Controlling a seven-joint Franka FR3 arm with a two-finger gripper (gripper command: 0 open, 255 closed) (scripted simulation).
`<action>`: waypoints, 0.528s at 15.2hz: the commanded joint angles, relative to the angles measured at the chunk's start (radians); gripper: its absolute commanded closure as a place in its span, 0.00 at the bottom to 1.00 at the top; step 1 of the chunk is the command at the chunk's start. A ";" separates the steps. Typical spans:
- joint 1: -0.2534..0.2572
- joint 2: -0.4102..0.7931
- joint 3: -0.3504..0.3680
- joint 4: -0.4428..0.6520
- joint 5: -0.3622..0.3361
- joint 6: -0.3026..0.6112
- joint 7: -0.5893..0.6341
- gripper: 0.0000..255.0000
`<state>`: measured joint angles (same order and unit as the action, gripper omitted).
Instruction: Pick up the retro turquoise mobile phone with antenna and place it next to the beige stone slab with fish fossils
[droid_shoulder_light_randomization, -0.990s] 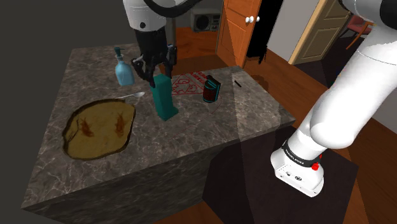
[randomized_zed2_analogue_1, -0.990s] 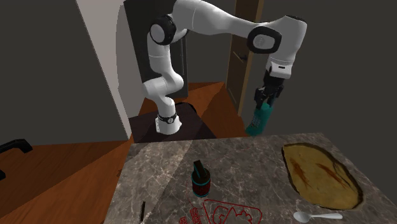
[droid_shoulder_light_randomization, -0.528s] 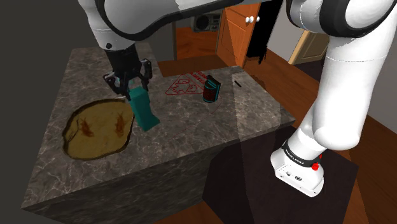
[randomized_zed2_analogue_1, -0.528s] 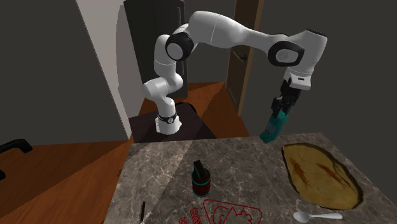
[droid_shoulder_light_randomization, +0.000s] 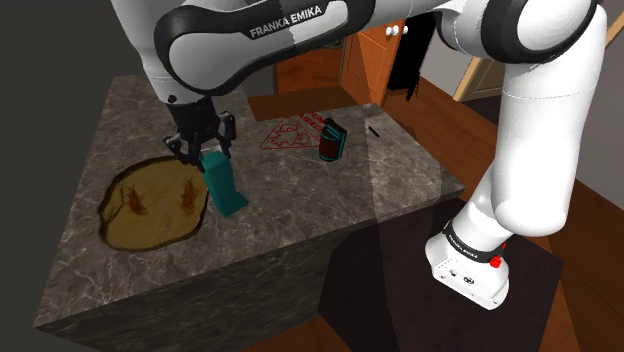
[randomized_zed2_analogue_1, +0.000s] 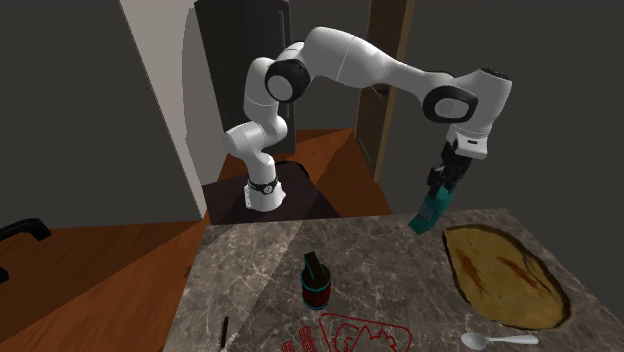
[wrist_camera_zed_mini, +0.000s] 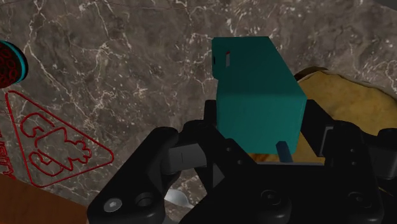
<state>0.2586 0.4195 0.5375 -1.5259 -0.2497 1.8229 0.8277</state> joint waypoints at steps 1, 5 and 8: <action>-0.002 0.003 -0.002 -0.024 -0.003 0.027 0.003 1.00; -0.002 0.016 -0.006 -0.059 -0.012 0.074 0.011 1.00; -0.002 0.028 -0.010 -0.083 -0.020 0.108 0.017 1.00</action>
<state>0.2568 0.4435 0.5289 -1.5980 -0.2665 1.9152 0.8420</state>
